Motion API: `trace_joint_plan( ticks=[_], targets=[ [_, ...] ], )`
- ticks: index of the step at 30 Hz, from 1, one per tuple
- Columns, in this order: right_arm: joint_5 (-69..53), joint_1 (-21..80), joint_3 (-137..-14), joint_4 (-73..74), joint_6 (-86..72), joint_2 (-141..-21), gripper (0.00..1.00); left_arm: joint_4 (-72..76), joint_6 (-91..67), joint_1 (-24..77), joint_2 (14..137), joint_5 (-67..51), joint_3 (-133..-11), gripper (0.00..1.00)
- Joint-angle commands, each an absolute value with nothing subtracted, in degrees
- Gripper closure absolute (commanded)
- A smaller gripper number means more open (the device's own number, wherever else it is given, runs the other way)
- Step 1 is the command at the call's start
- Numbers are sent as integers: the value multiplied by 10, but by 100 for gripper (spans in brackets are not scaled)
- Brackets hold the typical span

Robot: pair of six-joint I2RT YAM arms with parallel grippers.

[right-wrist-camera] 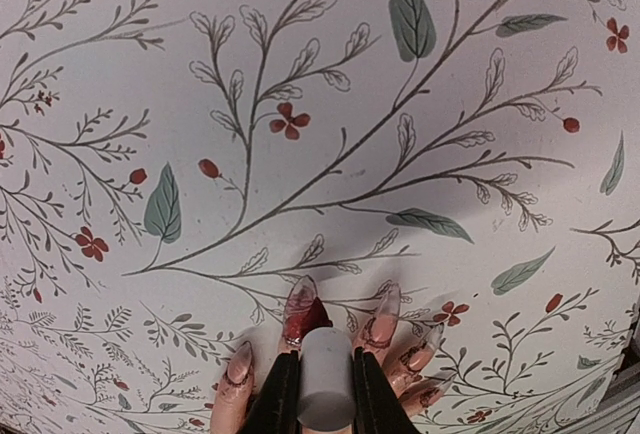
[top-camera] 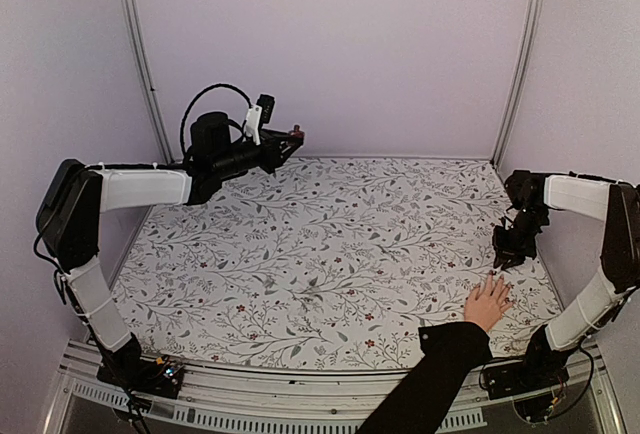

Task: Paint the nails
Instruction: Paint the nail polish on the nail.

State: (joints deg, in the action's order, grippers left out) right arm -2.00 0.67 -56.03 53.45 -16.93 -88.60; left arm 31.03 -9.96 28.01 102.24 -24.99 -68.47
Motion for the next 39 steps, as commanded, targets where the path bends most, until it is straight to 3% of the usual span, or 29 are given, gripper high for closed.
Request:
trace_joint_plan(
  ticks=[1, 19, 32, 39],
  targets=[
    [-8, 4, -573, 523, -174, -884, 100, 322, -101, 278, 1016, -248, -684, 100],
    [-15, 4, -610, 513, -174, -888, 100, 322, -99, 277, 1018, -247, -689, 100],
    [-37, 4, -703, 524, -151, -883, 100, 319, -96, 278, 1006, -249, -688, 100],
    [-64, 4, -659, 549, -157, -860, 100, 319, -95, 279, 994, -245, -673, 100]
  ],
)
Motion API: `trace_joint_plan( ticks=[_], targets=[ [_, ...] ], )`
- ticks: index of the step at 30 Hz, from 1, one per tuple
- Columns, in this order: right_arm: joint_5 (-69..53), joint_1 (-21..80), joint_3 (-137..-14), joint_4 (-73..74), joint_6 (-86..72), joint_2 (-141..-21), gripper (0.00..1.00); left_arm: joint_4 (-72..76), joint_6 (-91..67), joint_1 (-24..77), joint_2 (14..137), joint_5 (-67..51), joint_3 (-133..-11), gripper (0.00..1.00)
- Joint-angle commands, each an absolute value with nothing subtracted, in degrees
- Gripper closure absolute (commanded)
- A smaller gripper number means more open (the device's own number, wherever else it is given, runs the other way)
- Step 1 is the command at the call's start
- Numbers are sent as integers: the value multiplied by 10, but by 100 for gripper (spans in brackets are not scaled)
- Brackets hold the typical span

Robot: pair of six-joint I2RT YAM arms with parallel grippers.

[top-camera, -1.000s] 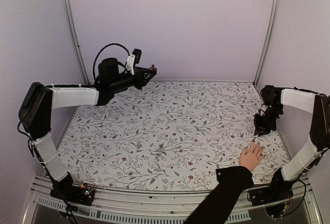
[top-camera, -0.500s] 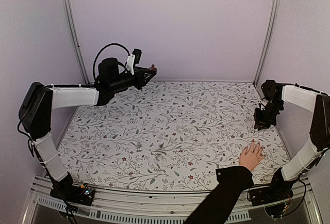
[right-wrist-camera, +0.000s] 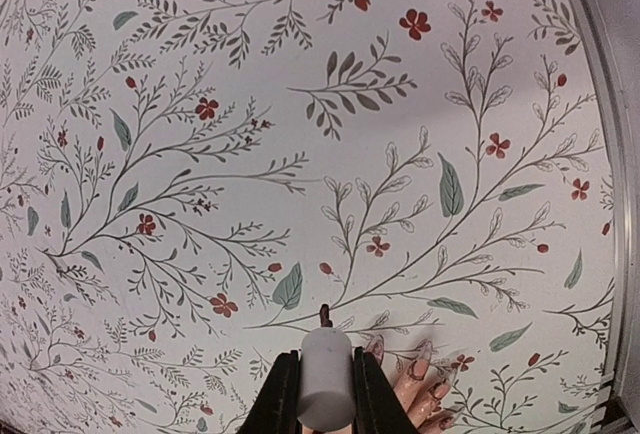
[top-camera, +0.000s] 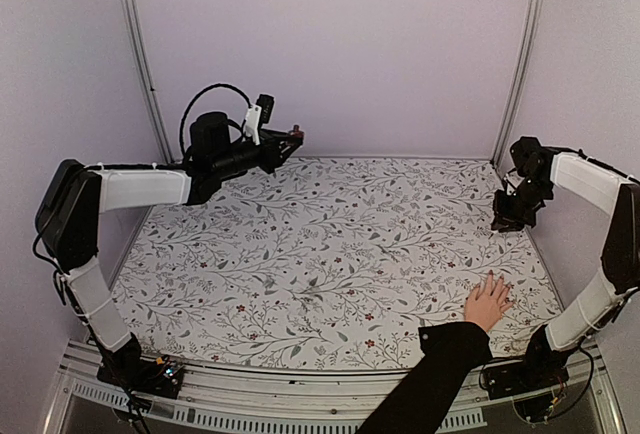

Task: Paint the nails
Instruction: Paint the nail polish on the nail.

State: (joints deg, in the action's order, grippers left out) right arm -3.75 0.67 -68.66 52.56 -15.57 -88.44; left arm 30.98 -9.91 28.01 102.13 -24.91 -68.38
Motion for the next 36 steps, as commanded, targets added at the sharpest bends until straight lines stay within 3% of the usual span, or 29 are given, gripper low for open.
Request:
trace_joint_plan(
  ticks=[1, 12, 36],
  targets=[
    [-66, 4, -650, 555, -160, -857, 100, 319, -96, 279, 993, -245, -671, 100],
    [-37, 4, -592, 589, -185, -811, 100, 324, -99, 280, 994, -249, -668, 100],
    [-28, 4, -573, 548, -189, -856, 100, 322, -98, 280, 990, -245, -664, 100]
  ],
)
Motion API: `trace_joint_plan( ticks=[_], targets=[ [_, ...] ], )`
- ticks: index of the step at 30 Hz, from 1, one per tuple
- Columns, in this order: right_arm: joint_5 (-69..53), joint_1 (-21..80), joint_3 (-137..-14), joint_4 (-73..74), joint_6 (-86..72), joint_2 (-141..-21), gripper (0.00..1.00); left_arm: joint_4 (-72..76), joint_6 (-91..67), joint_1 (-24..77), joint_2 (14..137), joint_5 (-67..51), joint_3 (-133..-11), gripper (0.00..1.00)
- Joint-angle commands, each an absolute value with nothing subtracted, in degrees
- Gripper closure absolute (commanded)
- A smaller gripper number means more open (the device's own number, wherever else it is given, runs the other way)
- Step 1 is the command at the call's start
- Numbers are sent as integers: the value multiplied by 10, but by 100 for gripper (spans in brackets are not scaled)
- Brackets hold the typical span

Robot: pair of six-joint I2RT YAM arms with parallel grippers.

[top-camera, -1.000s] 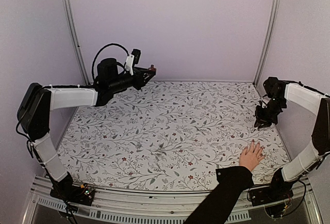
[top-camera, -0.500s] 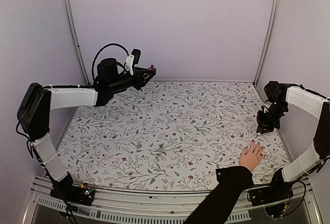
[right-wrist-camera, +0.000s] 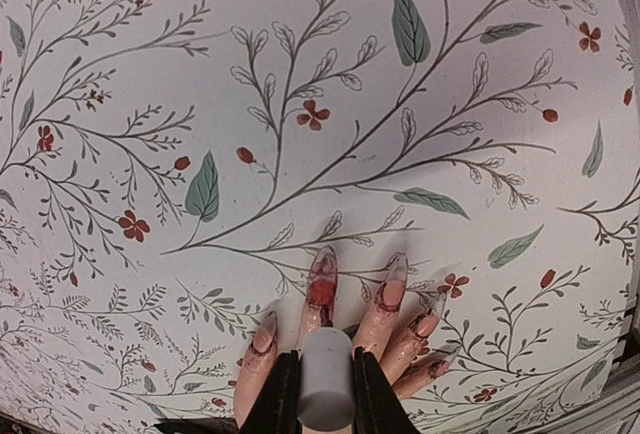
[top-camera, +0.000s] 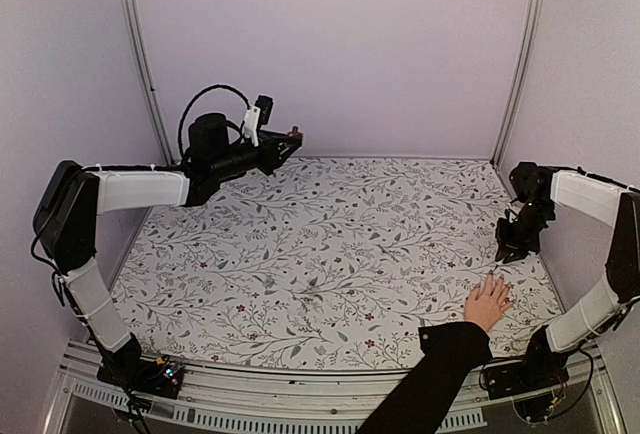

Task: Paint the nails
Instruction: Paint the nail polish on the nail.

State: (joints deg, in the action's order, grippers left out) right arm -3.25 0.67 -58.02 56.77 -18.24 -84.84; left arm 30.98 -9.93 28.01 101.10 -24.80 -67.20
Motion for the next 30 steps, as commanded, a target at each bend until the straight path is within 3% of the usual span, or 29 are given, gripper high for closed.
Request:
trace_joint_plan(
  ticks=[1, 30],
  targets=[
    [-28, 4, -573, 547, -189, -857, 100, 321, -98, 280, 990, -246, -664, 100],
    [-17, 4, -562, 523, -184, -878, 100, 318, -97, 281, 994, -241, -667, 100]
  ],
)
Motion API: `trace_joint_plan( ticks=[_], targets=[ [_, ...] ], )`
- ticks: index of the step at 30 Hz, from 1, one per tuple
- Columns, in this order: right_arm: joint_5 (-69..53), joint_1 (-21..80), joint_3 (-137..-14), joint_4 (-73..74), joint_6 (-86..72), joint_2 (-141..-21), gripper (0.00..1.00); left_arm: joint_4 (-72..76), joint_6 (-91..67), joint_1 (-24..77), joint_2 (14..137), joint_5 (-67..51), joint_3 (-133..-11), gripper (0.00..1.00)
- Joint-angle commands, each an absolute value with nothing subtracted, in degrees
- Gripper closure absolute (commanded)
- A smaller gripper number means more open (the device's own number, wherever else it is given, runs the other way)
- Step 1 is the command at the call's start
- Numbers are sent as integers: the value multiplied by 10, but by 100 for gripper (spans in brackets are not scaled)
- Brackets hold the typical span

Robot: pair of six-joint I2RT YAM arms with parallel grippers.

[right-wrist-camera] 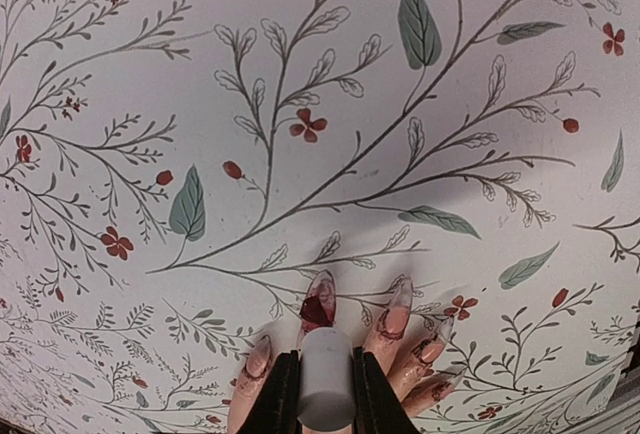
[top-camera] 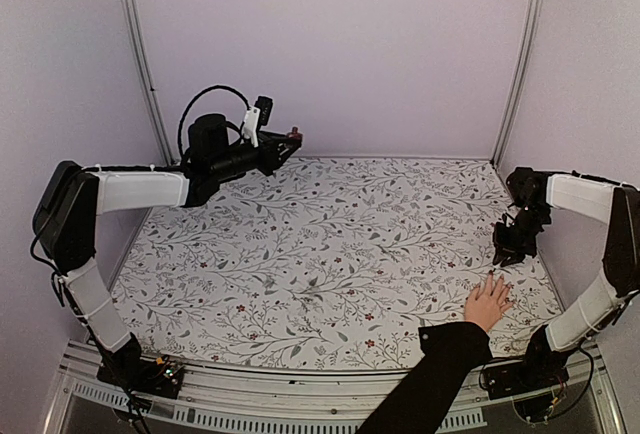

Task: Paint the nails
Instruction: Paint the nail polish on the nail.

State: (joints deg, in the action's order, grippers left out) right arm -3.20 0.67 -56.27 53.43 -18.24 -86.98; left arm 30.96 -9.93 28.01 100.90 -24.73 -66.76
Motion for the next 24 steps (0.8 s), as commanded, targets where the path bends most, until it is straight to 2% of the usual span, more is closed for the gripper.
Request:
trace_joint_plan(
  ticks=[1, 15, 24],
  targets=[
    [-17, 4, -563, 523, -184, -880, 100, 319, -96, 281, 994, -242, -668, 100],
    [-4, 4, -584, 515, -178, -898, 100, 316, -93, 280, 995, -240, -671, 100],
    [18, 4, -641, 528, -173, -909, 100, 315, -93, 280, 991, -237, -668, 100]
  ],
)
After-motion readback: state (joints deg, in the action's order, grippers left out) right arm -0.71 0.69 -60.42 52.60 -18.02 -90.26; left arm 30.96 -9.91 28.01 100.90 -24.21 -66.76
